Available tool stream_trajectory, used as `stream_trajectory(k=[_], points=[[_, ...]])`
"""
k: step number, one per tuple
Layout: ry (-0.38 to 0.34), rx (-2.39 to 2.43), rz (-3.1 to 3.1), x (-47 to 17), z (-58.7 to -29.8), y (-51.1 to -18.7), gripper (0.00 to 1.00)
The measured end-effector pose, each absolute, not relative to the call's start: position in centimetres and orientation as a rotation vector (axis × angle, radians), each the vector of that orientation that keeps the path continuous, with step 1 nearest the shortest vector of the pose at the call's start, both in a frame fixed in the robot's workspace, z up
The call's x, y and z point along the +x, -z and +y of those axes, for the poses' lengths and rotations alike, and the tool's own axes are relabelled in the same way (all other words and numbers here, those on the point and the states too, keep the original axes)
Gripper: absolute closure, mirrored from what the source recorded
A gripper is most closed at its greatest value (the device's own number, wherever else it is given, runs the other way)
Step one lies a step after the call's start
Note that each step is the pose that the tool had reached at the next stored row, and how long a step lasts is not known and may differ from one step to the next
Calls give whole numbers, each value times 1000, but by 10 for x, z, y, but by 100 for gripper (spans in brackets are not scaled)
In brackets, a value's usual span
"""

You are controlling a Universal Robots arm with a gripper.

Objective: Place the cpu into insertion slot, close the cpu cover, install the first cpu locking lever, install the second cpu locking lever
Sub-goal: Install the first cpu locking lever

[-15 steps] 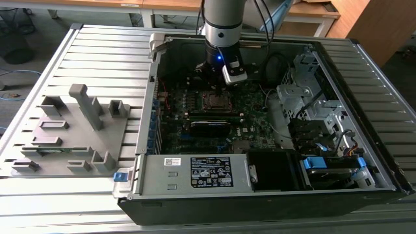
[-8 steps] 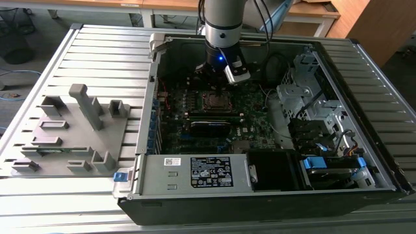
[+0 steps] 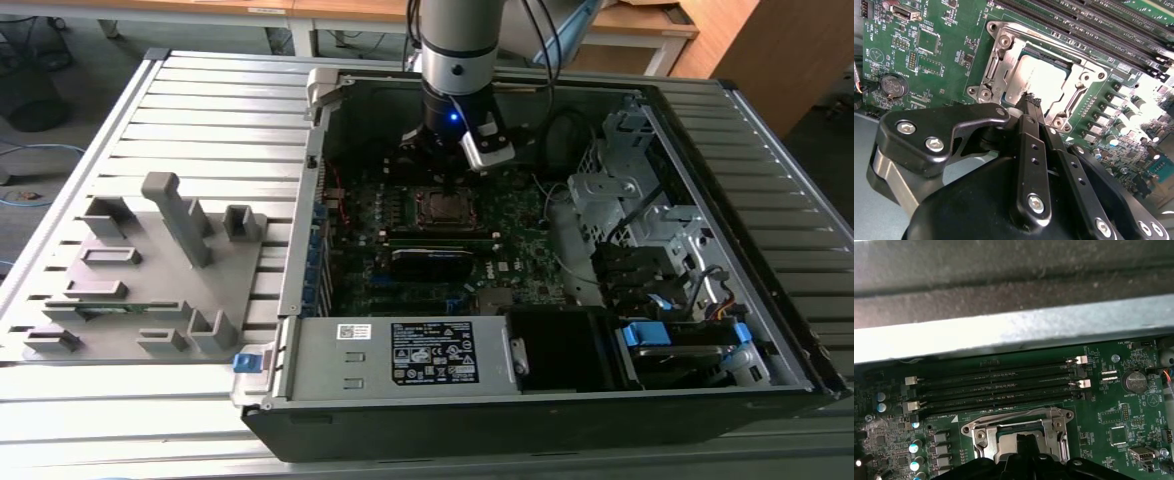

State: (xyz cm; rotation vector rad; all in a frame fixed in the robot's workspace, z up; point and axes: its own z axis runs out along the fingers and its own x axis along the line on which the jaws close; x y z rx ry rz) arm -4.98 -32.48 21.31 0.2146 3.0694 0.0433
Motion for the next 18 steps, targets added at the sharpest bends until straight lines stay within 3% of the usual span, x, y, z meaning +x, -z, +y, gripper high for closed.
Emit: stream_trajectory(k=[18], points=[[-42,216,3084,-50,-325,-215,89]])
